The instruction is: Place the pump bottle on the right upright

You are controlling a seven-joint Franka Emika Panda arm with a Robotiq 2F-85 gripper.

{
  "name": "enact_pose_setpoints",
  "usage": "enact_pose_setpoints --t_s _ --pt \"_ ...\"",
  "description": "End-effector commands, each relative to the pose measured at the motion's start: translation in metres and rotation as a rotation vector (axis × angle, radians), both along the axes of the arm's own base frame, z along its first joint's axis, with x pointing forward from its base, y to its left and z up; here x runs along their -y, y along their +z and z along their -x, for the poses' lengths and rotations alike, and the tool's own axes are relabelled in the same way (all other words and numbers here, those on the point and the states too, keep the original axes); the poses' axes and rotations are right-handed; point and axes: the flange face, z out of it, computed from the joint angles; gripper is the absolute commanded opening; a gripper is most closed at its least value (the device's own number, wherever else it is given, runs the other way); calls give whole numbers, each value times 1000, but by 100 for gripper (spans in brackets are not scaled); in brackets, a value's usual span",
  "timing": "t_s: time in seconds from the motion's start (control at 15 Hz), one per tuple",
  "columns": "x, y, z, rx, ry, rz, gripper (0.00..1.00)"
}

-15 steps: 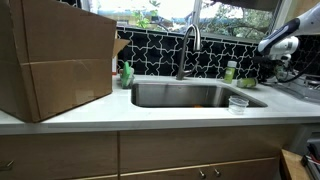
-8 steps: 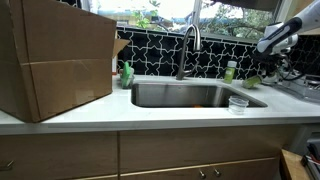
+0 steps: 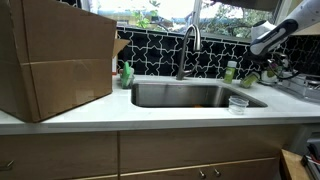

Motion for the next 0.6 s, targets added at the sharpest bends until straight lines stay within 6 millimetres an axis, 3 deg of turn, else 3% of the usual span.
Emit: enact_pose_setpoints --t_s 0.0,0.53 --pt "-10 2 -12 -74 21 55 4" --pt "-41 -10 -48 -224 134 152 4"
